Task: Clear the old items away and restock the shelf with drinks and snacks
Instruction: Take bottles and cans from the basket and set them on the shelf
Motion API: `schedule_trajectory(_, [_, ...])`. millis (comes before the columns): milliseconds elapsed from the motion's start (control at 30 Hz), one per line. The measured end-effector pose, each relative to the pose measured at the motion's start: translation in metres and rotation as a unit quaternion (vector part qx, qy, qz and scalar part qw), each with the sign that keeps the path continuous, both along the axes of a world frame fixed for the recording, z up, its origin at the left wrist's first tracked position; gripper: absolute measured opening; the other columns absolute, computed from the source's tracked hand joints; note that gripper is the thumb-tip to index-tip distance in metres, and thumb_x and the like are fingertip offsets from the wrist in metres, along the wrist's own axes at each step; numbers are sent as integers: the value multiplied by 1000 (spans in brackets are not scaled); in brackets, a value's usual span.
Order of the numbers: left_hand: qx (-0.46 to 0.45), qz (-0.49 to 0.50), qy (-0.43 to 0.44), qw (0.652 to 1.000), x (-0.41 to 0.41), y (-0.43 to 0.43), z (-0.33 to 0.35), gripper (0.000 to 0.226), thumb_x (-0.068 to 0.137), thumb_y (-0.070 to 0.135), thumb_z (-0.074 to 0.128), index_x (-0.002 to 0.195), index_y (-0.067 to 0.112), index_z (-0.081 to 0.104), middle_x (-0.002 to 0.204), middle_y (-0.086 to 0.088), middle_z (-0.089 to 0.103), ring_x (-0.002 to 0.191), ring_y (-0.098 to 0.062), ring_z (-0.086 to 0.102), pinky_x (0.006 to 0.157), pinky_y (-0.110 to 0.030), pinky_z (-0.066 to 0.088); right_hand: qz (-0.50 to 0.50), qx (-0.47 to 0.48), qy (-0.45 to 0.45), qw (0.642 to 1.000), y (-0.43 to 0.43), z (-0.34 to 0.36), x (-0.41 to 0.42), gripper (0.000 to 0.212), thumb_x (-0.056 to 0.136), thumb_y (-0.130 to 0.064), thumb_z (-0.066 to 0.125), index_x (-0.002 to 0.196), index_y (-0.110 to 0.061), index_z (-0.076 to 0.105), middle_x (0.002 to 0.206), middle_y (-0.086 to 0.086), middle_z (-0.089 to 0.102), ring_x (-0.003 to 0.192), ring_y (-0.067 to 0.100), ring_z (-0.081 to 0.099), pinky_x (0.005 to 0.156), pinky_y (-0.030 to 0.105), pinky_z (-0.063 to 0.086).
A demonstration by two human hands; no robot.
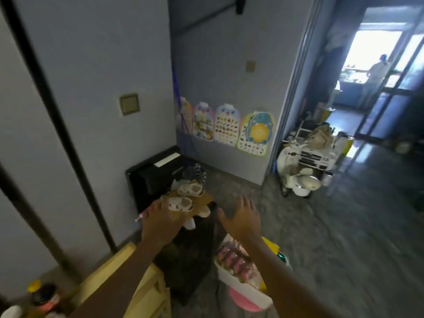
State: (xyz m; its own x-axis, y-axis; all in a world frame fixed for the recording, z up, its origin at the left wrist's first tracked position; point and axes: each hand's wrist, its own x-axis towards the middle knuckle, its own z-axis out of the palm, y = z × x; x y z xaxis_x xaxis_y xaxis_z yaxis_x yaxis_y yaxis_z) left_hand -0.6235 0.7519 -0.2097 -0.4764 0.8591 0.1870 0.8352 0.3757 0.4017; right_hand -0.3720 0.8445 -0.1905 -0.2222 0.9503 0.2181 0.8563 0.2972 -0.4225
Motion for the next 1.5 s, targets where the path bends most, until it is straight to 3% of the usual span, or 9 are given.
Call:
schedule_trajectory(67, [13,-27,10,1000,47,22,-5,92,83,92,40,141,21,51,144,-9,59,135,-33,55,111,-56,46,-36,0,4,999,1,5,56,100,89,-84,43,157,-10,42,164,13,44,152,34,38,121,48,39])
schedule_trajectory(267, [-43,-78,-13,996,179,51,-2,97,86,86,41,154,17,43,159,-9,46,149,-30,40,123,-52,31,-97,-43,2,994,4,-18,180,103,88,-86,38,161,-14,38,169,11,37,158,32,30,126,47,32])
schedule_trajectory(467, [-103,-130,18,986,224,83,-47,99,88,86,35,157,15,43,161,-10,45,151,-28,39,123,-49,32,-124,-94,-3,988,5,-65,216,94,84,-81,42,146,-11,51,148,11,58,136,31,53,109,42,48])
schedule_trajectory(633, [-157,-152,24,976,204,120,-97,100,86,87,34,153,14,48,154,-9,51,143,-28,48,115,-50,39,-132,-121,-31,983,25,-115,199,82,87,-80,48,133,-12,60,130,9,66,120,30,62,99,41,51])
schedule_trajectory(767, [-209,-174,16,962,170,152,-143,102,85,89,35,153,14,47,153,-9,51,141,-30,49,112,-49,40,-124,-171,-38,977,53,-169,165,87,81,-86,47,131,-16,57,127,4,64,117,27,62,93,42,56])
schedule_trajectory(1167, [-379,-262,-41,887,105,241,-369,110,75,90,58,158,24,32,153,-3,46,138,-28,50,112,-50,42,-76,-310,-114,941,109,-407,107,118,72,-101,47,159,-22,36,165,8,43,150,32,43,111,52,51])
schedule_trajectory(1267, [-382,-278,-56,879,99,250,-429,109,78,77,71,161,25,22,158,-2,34,137,-30,51,110,-52,45,-66,-320,-129,936,117,-458,105,125,70,-97,57,164,-21,27,170,10,34,156,35,35,112,53,51])
schedule_trajectory(1367, [-355,-300,-78,882,94,251,-472,116,78,54,85,164,30,12,166,3,21,137,-35,50,106,-54,50,-73,-306,-137,940,120,-485,103,122,70,-87,70,161,-16,29,163,10,41,151,37,38,110,53,52])
schedule_trajectory(1500, [-307,-263,-90,910,92,248,-492,104,86,31,84,166,37,17,168,5,29,133,-33,50,107,-54,50,-70,-261,-137,953,118,-495,100,107,73,-79,75,150,-12,43,145,8,56,133,32,52,102,49,53])
